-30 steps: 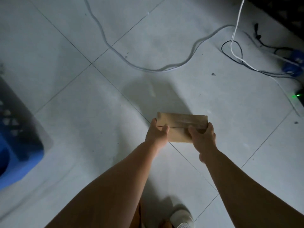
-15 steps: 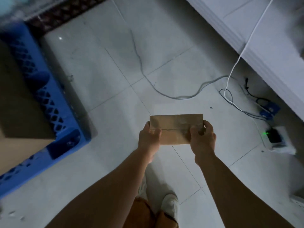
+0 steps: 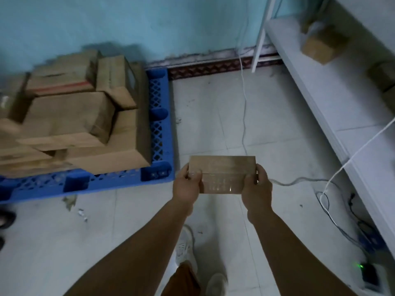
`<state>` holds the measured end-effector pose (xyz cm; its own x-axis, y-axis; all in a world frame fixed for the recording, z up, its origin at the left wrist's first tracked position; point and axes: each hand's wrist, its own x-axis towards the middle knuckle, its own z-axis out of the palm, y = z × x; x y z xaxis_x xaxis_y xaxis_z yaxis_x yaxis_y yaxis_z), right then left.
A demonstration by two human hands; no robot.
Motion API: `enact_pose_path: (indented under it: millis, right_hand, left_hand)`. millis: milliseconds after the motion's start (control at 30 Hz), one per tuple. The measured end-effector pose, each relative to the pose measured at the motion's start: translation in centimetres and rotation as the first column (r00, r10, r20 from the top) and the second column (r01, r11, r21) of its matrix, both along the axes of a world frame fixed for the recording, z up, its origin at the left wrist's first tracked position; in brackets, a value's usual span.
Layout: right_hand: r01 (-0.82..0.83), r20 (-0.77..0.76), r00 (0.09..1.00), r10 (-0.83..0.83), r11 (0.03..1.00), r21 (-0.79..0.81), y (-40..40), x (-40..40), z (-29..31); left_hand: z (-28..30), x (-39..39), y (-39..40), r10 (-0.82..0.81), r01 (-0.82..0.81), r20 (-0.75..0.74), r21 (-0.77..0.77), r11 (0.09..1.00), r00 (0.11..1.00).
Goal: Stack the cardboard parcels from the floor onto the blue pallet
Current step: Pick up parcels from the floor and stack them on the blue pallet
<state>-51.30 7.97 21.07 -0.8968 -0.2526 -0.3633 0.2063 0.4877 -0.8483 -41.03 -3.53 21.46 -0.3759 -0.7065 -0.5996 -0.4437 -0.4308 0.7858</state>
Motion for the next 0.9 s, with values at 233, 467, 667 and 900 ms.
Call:
enact_pose_path:
  millis: [233, 467, 667, 900]
  right_hand:
    - [-0.254, -0.026, 0.967, 0.254, 0.966, -0.037, -8.3, 7.3, 6.1]
    - [-0.462, 0.006, 0.886, 0.463, 0.884, -0.07, -17.2, 18.1, 9.7]
    - [-0.594, -0.031, 0.804, 0.594, 0.804, -0.015, -25.4, 28.0, 11.4]
    - [-0.714, -0.104, 0.7, 0.706, 0.696, -0.079, -33.2, 38.3, 12.3]
  left_hand:
    - [6.2, 10.0, -4.7, 0.315, -0.319, -0.054, -0.084, 0.944, 0.947]
    - [8.9, 21.6, -10.4, 0.557, -0.564, -0.09, -0.078, 0.822, 0.826]
    - [10.5, 32.5, -16.2, 0.663, -0.668, -0.087, -0.076, 0.74, 0.744]
    - [12.3, 43.4, -22.4, 0.727, -0.732, -0.092, -0.105, 0.673, 0.681]
